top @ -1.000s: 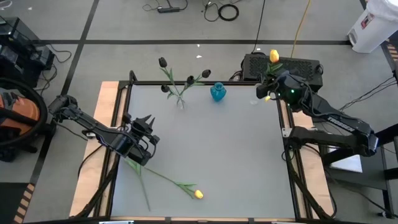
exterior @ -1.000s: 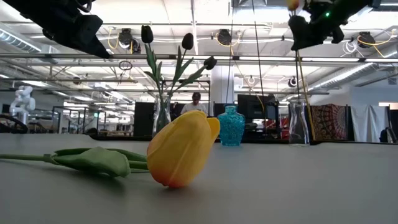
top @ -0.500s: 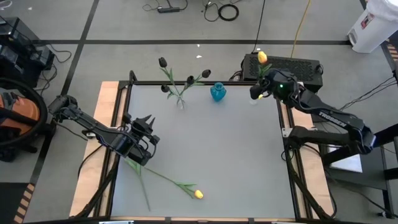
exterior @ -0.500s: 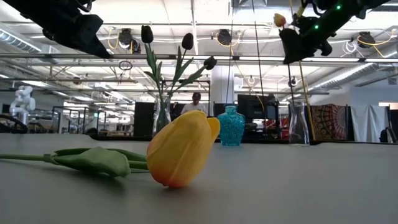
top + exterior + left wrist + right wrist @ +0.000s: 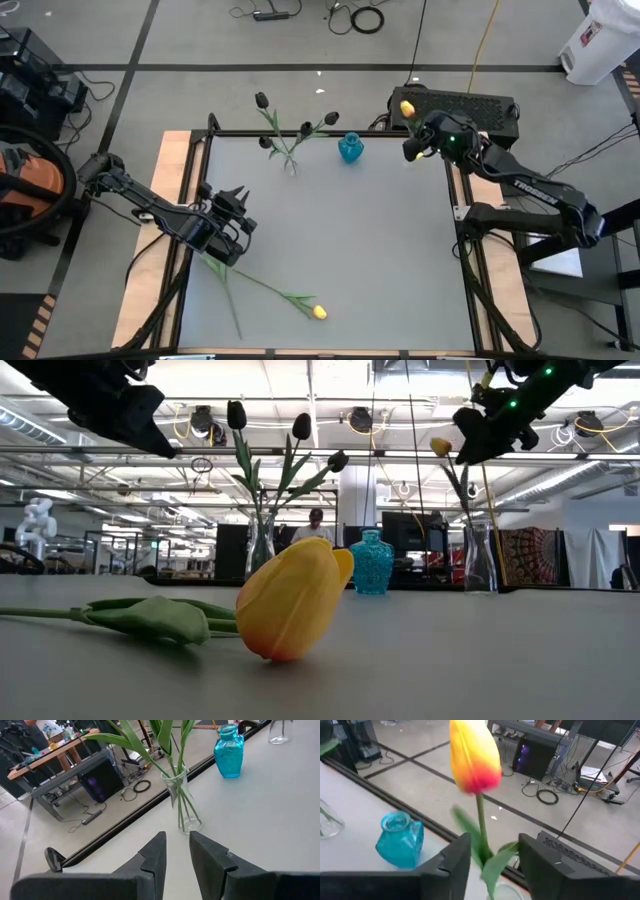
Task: Sort flowers into vase by color
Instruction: Put the flower into the right transparent flower vase
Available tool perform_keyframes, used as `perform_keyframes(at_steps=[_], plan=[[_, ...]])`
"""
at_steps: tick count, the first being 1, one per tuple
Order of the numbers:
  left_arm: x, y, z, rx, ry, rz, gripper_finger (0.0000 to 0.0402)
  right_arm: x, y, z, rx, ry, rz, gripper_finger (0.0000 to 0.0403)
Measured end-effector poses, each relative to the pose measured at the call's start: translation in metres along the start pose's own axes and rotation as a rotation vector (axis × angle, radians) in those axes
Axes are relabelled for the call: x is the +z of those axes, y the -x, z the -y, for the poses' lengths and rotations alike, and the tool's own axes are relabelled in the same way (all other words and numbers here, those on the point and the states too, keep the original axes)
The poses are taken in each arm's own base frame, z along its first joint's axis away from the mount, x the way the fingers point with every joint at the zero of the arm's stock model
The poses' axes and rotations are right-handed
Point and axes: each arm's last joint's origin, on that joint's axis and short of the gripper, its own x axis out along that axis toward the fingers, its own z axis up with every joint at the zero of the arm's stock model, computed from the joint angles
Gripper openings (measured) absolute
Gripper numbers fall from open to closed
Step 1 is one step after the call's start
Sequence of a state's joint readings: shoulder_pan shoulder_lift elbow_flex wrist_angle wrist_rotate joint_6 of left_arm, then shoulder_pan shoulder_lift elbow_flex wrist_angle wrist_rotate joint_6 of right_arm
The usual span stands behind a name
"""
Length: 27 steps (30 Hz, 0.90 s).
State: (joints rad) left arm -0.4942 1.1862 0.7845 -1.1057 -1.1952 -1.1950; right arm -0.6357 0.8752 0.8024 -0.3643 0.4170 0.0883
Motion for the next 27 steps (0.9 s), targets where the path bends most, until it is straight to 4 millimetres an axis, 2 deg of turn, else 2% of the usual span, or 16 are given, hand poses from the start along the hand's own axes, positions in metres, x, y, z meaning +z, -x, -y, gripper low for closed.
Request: perform_keyframes(at_steps=[9, 19, 23, 27], plan=[[0.000, 0.000, 0.000, -0.001, 0.003, -0.002, 0.0093, -0.005, 0.022, 0.009, 0.041, -0.025, -0.024, 0.0211], [-0.002, 0.000, 0.002, -0.049, -0.094, -0.094, 0.0093, -0.003, 0.052, 0.015, 0.270, -0.097, 0.057, 0.0220], [-0.004, 0.001, 0.011, -0.183, -0.241, -0.208, 0.0093, -0.003, 0.057, 0.011, 0.374, -0.097, 0.054, 0.0220], [-0.002, 0.005, 0.025, -0.435, -0.380, -0.301, 0.0093, -0.004, 0.058, 0.004, 0.447, -0.077, 0.038, 0.0219]])
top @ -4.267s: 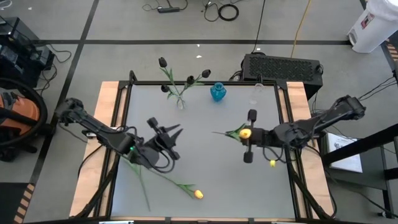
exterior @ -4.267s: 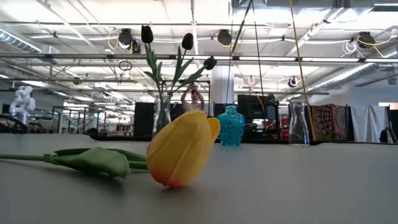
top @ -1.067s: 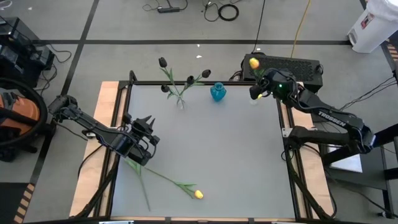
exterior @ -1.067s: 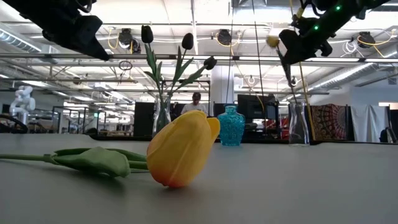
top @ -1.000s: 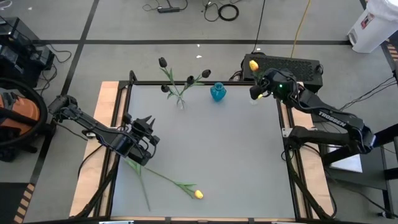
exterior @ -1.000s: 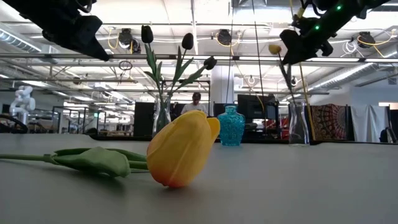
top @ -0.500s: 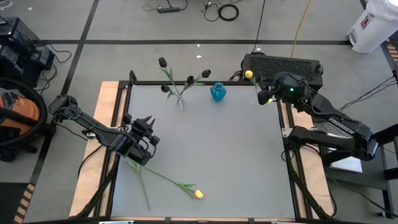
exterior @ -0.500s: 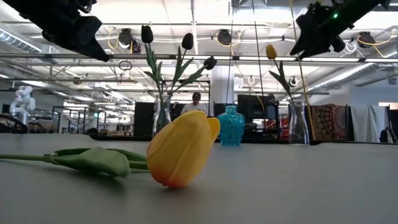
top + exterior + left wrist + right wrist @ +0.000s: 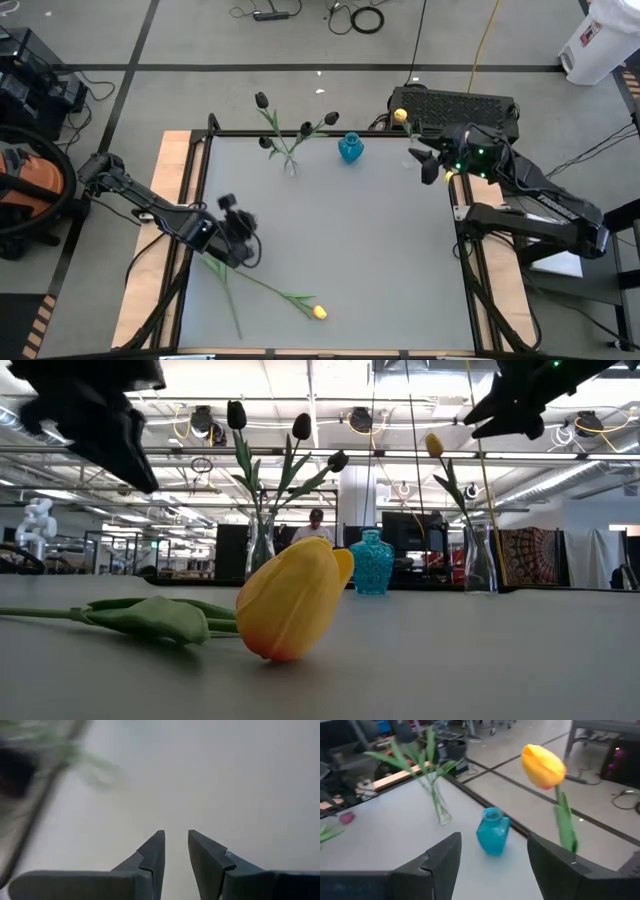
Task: Sort flowers into vase by color
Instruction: Put the flower into the right transparent flower vase
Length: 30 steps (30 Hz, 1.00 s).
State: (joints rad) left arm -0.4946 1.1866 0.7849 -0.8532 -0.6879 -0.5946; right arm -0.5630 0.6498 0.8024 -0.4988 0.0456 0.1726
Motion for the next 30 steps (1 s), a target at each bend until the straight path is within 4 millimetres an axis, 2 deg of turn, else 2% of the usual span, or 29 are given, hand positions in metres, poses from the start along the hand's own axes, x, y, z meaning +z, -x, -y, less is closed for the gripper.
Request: perform_keyframes(at_steps=[5, 9, 15, 30], plan=[[0.012, 0.003, 0.017, -0.346, -0.192, 0.031, 0.0093, -0.002, -0.005, -0.009, 0.059, 0.025, -0.031, 0.0219], [0.023, 0.007, 0.026, -0.528, -0.239, 0.130, 0.0093, -0.005, -0.010, -0.017, 0.104, 0.032, -0.064, 0.0219], [0.033, 0.007, 0.036, -0.609, -0.202, 0.214, 0.0093, -0.010, -0.017, -0.031, 0.171, 0.056, -0.114, 0.0219], [0.027, -0.035, 0.082, -0.716, -0.251, -0.014, 0.0093, -0.016, -0.019, -0.056, 0.308, 0.112, -0.140, 0.0219]])
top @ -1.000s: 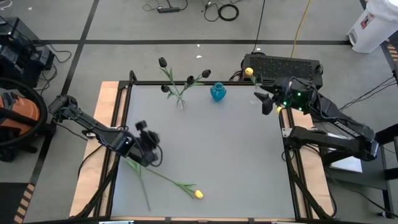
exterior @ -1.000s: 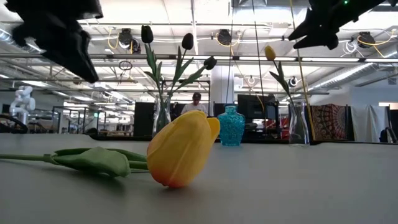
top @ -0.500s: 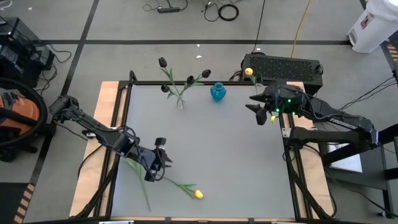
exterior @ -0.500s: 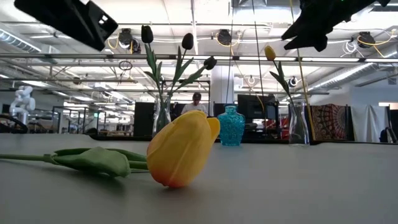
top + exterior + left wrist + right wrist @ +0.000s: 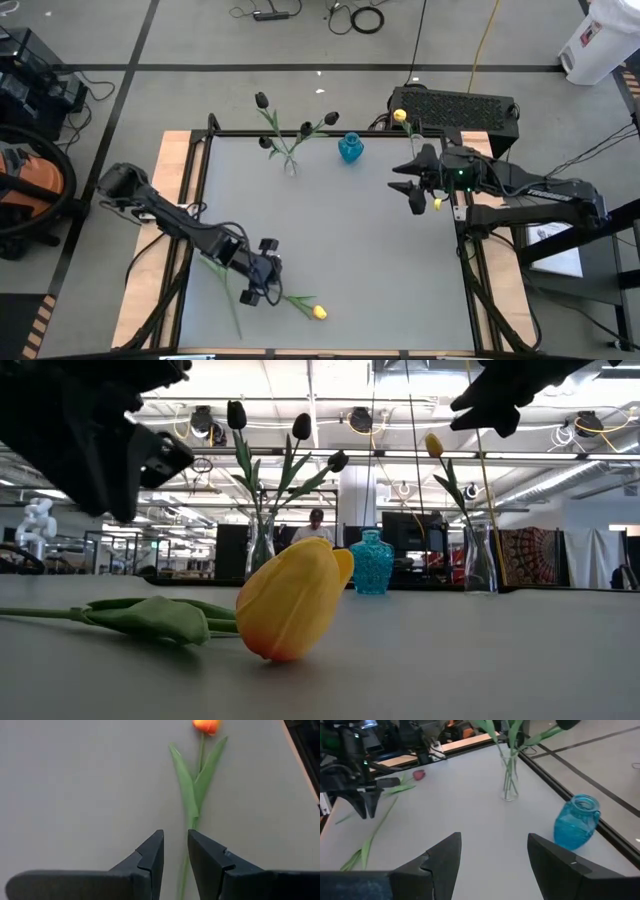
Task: Sort flowers into vase by color
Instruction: Put the flower into the right transparent flower vase
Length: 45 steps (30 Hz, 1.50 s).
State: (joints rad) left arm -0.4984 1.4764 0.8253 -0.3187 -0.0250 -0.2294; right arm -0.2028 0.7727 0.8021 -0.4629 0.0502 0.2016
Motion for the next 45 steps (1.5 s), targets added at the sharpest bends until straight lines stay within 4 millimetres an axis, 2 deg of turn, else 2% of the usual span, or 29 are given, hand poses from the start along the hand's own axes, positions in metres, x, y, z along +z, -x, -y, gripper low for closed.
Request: perform_keyframes(at_steps=[10, 21, 35, 45], plan=[[-0.002, -0.022, 0.015, -0.046, -0.011, -0.076, 0.0093, 0.000, -0.003, -0.005, 0.021, -0.002, -0.004, 0.0219], [0.001, -0.040, 0.017, -0.032, -0.013, -0.027, 0.0093, -0.002, -0.016, -0.006, 0.013, -0.001, -0.040, 0.0219], [-0.005, -0.057, 0.018, -0.010, 0.005, -0.061, 0.0093, -0.006, -0.037, -0.006, -0.002, 0.004, -0.110, 0.0219], [-0.008, -0.067, 0.018, -0.004, 0.004, -0.076, 0.0093, -0.007, -0.041, -0.010, 0.011, 0.012, -0.119, 0.0219]])
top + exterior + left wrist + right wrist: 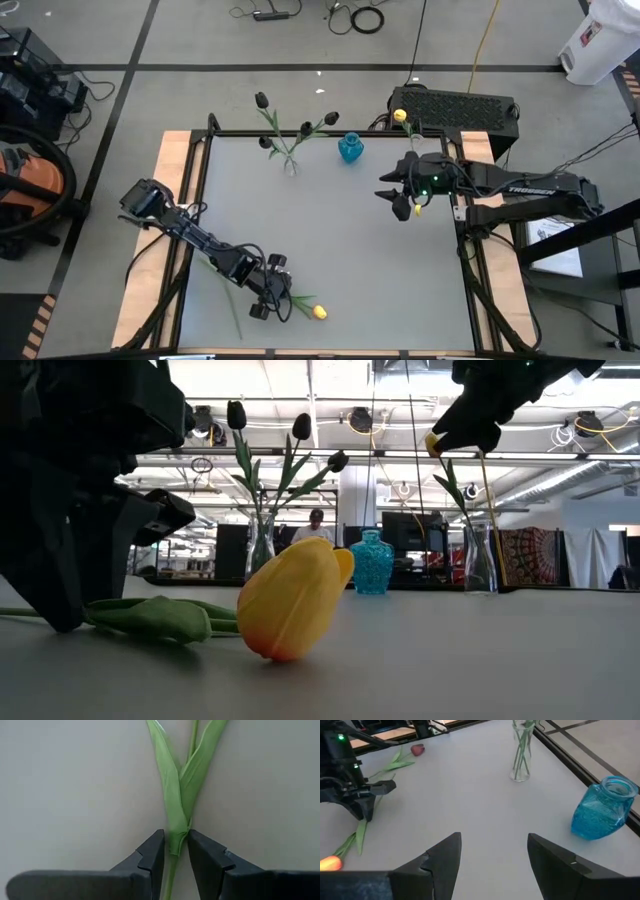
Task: Sort flowers into vase by color
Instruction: Put the flower into the right transparent flower vase
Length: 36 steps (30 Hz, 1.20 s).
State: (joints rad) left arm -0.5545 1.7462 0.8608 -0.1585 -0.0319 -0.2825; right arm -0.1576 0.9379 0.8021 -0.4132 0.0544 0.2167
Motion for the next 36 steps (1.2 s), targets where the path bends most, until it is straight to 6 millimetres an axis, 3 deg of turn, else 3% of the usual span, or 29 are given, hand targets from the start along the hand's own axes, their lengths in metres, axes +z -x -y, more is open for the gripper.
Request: perform_keyframes(at_steps=[7, 14, 23, 29, 36], plan=[[0.001, 0.000, 0.000, -0.004, 0.000, 0.015, 0.0080, 0.001, 0.000, -0.004, 0.017, 0.008, 0.015, 0.0219], [0.002, 0.000, 0.001, -0.010, 0.000, 0.015, 0.0011, 0.002, 0.000, -0.004, 0.019, 0.007, 0.023, 0.0219], [0.003, 0.003, -0.001, 0.037, -0.008, 0.040, 0.0004, 0.003, 0.000, -0.004, 0.023, 0.006, 0.040, 0.0219], [0.011, 0.020, -0.003, 0.126, -0.041, 0.125, 0.0002, 0.003, 0.000, -0.004, 0.023, 0.017, 0.039, 0.0219], [0.023, 0.054, -0.008, 0.315, -0.068, 0.277, 0.0001, 0.002, 0.000, -0.003, 0.017, 0.037, 0.021, 0.0219]])
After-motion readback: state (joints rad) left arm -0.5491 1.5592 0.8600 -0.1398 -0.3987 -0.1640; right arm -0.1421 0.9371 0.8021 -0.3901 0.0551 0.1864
